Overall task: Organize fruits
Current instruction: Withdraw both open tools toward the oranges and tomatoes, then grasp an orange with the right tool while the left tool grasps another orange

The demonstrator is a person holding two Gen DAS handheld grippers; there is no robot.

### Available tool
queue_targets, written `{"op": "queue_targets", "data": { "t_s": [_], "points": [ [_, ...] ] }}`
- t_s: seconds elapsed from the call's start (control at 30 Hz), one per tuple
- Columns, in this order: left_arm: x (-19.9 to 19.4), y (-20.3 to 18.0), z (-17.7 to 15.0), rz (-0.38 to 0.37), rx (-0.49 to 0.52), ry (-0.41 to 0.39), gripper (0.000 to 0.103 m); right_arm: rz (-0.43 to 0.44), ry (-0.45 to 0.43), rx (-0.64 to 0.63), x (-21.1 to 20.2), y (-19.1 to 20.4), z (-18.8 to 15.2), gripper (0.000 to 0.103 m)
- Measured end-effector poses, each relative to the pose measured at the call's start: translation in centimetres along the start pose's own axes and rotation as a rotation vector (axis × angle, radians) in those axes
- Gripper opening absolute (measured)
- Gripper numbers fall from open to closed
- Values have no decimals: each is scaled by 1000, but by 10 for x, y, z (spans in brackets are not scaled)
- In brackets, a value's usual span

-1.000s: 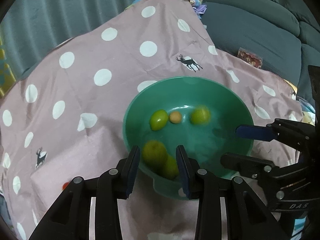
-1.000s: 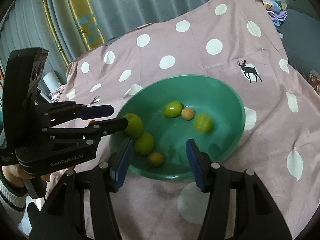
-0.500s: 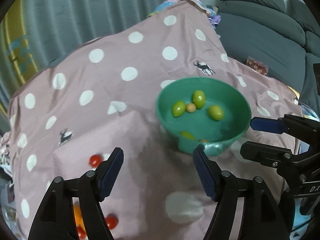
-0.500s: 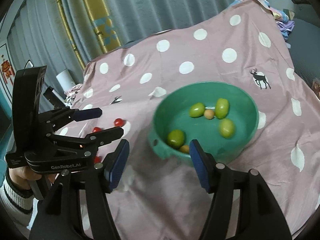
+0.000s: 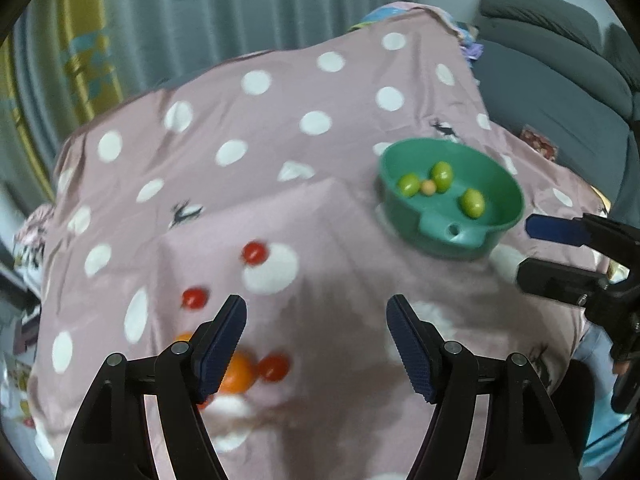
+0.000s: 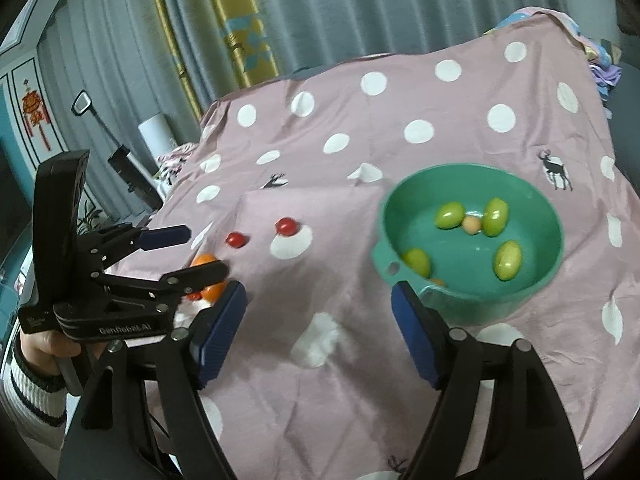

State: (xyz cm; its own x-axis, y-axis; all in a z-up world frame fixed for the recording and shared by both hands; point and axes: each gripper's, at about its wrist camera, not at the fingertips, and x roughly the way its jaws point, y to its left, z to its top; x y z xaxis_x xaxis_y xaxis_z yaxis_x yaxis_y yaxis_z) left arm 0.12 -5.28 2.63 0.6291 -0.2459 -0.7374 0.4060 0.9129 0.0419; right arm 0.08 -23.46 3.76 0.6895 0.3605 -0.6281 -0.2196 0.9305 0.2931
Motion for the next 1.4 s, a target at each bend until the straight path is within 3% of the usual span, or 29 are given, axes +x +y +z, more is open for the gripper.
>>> {"op": "queue_targets", "data": {
  "t_s": [0.33,0.5,1.0,1.4],
  "points": [
    [-17,86,-55,123,-214,57,73,30,48,-34,16,23,-4,76],
    [-18,105,-76,117,-281,87,73,43,82,-41,28,31,-8,76],
    [7,101,-84,10,-257,117,73,121,217,-99,80,62,-22,75],
    [23,124,-71,30,-246,112,73,211,304,-285,134,114,-17,65]
  ]
}}
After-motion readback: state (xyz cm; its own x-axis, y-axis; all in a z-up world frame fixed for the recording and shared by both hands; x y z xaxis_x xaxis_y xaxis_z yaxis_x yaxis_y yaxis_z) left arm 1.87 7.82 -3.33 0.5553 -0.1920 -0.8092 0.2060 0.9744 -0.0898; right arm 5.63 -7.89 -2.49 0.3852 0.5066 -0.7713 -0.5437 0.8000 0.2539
